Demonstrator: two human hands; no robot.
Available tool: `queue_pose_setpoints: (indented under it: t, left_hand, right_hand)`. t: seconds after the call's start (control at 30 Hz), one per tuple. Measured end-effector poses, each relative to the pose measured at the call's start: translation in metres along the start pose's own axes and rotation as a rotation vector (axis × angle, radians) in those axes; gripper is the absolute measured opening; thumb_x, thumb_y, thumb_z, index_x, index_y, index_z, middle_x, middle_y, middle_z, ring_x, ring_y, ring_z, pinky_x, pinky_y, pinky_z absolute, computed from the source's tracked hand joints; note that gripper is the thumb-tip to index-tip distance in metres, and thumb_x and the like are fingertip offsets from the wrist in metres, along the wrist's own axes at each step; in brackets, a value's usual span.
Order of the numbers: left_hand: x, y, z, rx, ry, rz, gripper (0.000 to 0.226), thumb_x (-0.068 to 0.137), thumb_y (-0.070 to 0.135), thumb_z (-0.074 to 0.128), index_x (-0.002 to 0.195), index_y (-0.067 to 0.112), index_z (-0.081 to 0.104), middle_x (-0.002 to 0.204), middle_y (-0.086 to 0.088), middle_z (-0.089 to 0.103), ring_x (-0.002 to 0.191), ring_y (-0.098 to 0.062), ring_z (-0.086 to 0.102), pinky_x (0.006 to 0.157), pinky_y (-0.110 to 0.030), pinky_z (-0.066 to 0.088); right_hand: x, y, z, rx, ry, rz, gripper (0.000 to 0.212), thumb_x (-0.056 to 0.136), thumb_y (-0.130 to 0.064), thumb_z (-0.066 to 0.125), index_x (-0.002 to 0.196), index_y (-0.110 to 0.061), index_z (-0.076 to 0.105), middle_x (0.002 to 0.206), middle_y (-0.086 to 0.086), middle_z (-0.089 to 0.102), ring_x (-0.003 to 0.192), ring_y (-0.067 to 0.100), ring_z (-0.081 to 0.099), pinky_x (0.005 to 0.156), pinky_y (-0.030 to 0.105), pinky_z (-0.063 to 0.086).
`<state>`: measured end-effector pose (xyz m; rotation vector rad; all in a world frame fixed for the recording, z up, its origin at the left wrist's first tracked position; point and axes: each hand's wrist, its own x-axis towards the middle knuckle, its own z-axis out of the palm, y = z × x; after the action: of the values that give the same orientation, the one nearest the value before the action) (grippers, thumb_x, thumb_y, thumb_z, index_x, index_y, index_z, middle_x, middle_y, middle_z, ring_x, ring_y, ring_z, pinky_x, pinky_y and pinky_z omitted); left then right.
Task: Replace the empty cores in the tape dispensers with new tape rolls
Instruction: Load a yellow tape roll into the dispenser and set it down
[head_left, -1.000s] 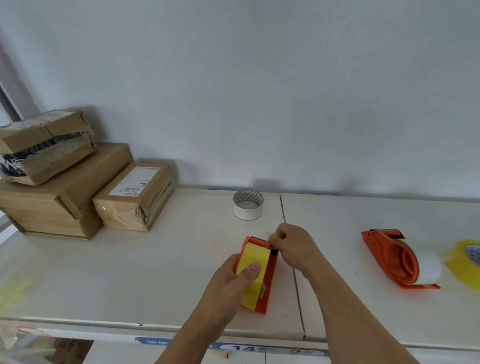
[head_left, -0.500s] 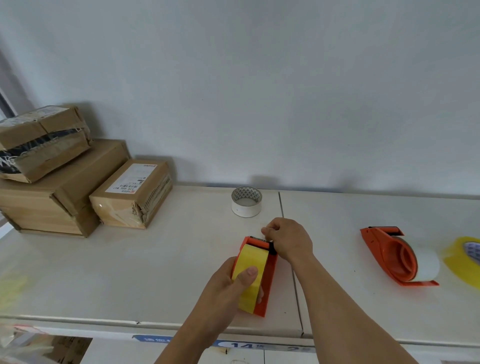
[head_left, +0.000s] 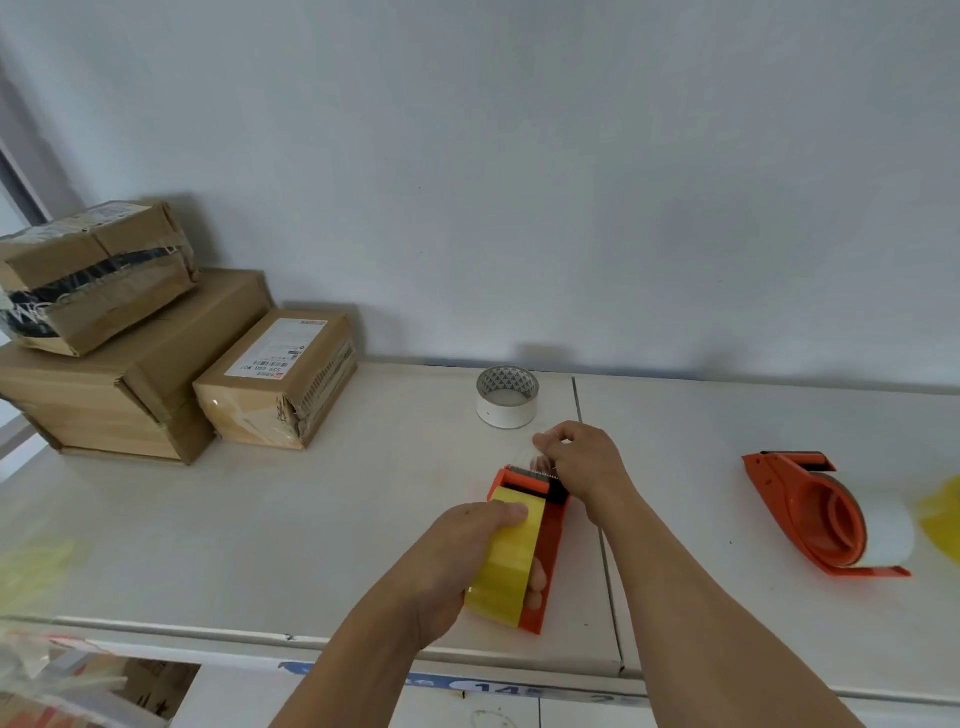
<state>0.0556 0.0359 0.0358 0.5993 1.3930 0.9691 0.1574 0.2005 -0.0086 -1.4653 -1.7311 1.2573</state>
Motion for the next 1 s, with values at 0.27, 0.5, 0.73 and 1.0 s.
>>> queue_pose_setpoints:
  t: [0.27,0.5,0.73,1.0]
  left_hand:
    - [0.005,-0.005,-0.001,-0.002,-0.004,-0.008,0.039,0.094,0.037,0.054,0.114,0.004,0.061,0.082,-0.018,0.074,0.076,-0.033,0.069,0.096,-0.052,0.052]
    - [0.006,-0.006,-0.005,0.041,-0.039,0.036,0.042,0.089,0.032,0.064,0.121,0.005,0.057,0.093,-0.02,0.076,0.084,-0.033,0.071,0.097,-0.053,0.053]
    - [0.01,-0.01,-0.006,-0.049,-0.021,0.003,0.04,0.092,0.041,0.059,0.113,0.007,0.063,0.084,-0.018,0.075,0.08,-0.033,0.069,0.099,-0.055,0.051]
    - [0.01,-0.012,-0.006,-0.051,-0.038,0.018,0.03,0.09,0.025,0.061,0.114,0.006,0.057,0.087,-0.019,0.076,0.079,-0.031,0.07,0.091,-0.048,0.054]
  right_hand:
    - [0.013,-0.004,0.001,0.116,-0.055,0.088,0.018,0.092,-0.024,0.065,0.082,-0.009,0.06,0.079,0.015,0.075,0.074,0.026,0.071,0.068,0.036,0.05]
    - [0.019,-0.005,-0.003,0.256,-0.027,0.154,0.015,0.096,-0.019,0.061,0.086,-0.008,0.056,0.075,0.014,0.072,0.055,0.021,0.066,0.045,0.022,0.051]
    - [0.024,-0.001,0.0,0.283,0.026,0.132,0.015,0.095,-0.017,0.062,0.086,-0.006,0.057,0.073,0.014,0.07,0.055,0.022,0.064,0.053,0.031,0.052]
    - [0.03,-0.002,0.001,0.267,0.043,0.142,0.017,0.093,-0.016,0.065,0.079,-0.007,0.058,0.07,0.012,0.068,0.051,0.02,0.059,0.047,0.027,0.046]
